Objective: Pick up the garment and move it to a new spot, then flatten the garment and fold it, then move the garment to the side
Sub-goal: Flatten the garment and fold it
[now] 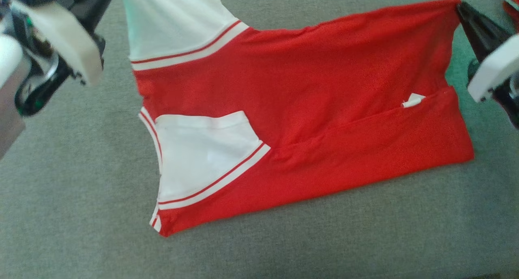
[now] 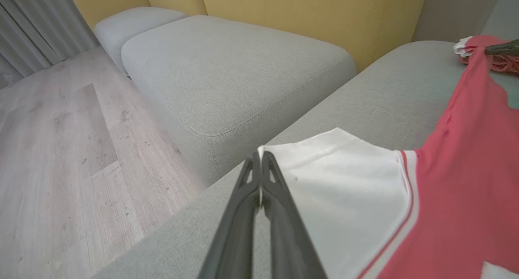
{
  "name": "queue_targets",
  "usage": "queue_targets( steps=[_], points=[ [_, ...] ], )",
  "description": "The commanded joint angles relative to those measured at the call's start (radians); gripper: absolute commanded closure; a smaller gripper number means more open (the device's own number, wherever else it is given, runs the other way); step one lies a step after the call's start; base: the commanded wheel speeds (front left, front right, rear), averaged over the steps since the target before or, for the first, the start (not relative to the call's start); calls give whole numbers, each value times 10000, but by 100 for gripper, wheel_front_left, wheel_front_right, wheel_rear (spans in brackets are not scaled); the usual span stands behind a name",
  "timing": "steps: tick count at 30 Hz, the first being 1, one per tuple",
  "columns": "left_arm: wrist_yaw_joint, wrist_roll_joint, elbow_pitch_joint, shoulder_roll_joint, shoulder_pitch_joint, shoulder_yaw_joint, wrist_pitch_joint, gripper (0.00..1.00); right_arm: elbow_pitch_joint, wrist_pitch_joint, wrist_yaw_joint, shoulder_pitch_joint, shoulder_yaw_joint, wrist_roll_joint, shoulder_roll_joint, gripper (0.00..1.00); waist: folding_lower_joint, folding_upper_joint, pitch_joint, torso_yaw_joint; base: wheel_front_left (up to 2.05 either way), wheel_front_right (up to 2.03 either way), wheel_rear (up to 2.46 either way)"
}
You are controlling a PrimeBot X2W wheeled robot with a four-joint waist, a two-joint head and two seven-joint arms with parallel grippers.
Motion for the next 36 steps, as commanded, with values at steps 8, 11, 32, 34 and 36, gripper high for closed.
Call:
queue_targets(
  steps=[8, 11, 32, 34, 36],
  points=[
    [809, -605, -2131, 1481, 1619, 589, -1155, 100, -766, -911, -9, 1552, -691, -117, -909, 100, 1, 0, -504, 479, 0, 0, 0],
    [1058, -729, -2700, 1707, 2145, 548, -1387, 100, -871, -996, -9, 1897, -886, -246, -990, 100, 1, 0, -599, 572, 0, 0, 0],
    [3697, -736, -6626, 3269, 5605, -377, -2292, 100, -3071, -351, -9, 6425, -4890, -2254, -670, 100, 1, 0, -911, 741, 0, 0, 0],
    [3863, -625, -6708, 3259, 5769, -443, -2374, 100, -3369, -160, -9, 6826, -5330, -2512, -487, 100, 1, 0, -899, 747, 0, 0, 0],
    [3964, -612, -6756, 3194, 5972, -523, -2416, 100, -3689, 33, -9, 7220, -5759, -2788, -311, 100, 1, 0, -912, 749, 0, 0, 0]
  ],
)
